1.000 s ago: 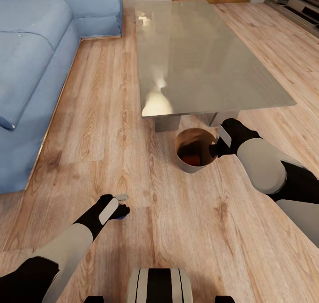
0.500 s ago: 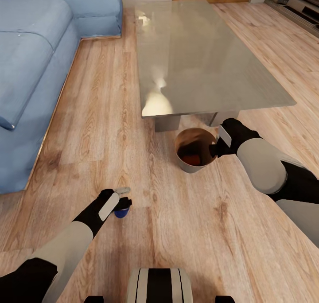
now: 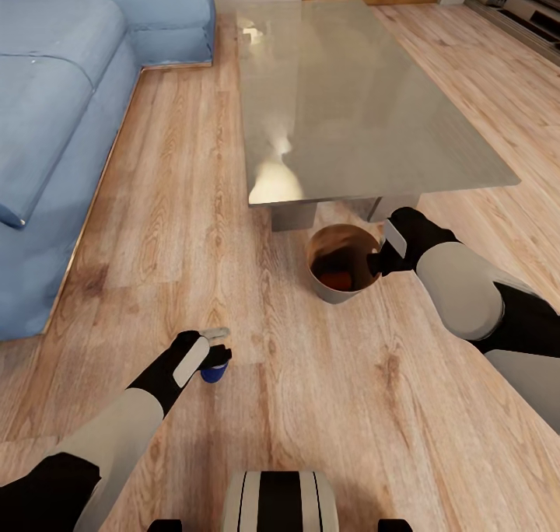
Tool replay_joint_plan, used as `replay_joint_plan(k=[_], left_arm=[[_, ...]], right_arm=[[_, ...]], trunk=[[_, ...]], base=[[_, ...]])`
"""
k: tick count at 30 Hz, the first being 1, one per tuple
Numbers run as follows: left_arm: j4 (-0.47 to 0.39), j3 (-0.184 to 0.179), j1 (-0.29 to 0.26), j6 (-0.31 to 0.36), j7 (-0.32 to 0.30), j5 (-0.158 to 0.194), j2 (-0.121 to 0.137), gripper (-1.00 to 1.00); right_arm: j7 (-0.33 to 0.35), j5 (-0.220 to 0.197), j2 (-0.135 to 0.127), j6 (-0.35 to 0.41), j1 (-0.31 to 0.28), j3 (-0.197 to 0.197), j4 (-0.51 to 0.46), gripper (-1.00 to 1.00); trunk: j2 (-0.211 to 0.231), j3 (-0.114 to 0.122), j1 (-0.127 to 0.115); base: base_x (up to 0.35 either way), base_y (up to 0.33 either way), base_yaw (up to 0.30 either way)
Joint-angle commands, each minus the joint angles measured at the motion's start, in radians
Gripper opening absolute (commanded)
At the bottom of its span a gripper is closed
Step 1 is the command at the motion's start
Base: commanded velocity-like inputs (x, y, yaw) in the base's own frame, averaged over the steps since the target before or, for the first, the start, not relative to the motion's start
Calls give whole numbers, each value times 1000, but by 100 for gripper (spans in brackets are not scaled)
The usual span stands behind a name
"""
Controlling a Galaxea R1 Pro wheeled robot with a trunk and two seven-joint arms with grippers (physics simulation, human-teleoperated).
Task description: Put the three can of soda from the living room inside the tash can in the kitchen.
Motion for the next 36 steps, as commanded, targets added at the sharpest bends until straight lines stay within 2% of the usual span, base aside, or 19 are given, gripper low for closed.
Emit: replay_joint_plan(k=[1, 10, 11, 26, 28, 31, 36], left_arm=[[1, -1, -1, -1, 0, 0, -1, 100], [0, -1, -1, -1, -3, 0, -1, 100], [0, -1, -1, -1, -4, 0, -1, -100], [-2, -1, -1, 1, -11, 0, 1, -100], [-13, -1, -1, 2, -11, 0, 2, -100], [-77, -1, 0, 8, -11, 0, 3, -100], [-107, -1, 1, 12, -10, 0, 3, -100]], right_arm=[[7, -21, 0, 0, 3, -28, -10, -100], [8, -21, 0, 0, 3, -28, -10, -100], [8, -21, 0, 0, 3, -28, -10, -100], [8, -20, 1, 0, 5, -28, -12, -100], [7, -20, 2, 0, 5, -28, -12, -100], [8, -20, 3, 0, 5, -28, -12, -100], [7, -20, 3, 0, 5, -28, -12, -100]], trunk=[[0, 0, 3], [0, 0, 3], [0, 0, 3], [0, 0, 3], [0, 0, 3], [0, 0, 3], [1, 3, 2]], base=[[0, 0, 0], [0, 0, 0], [0, 0, 0], [0, 0, 0], [0, 0, 0], [0, 0, 0], [0, 0, 0]])
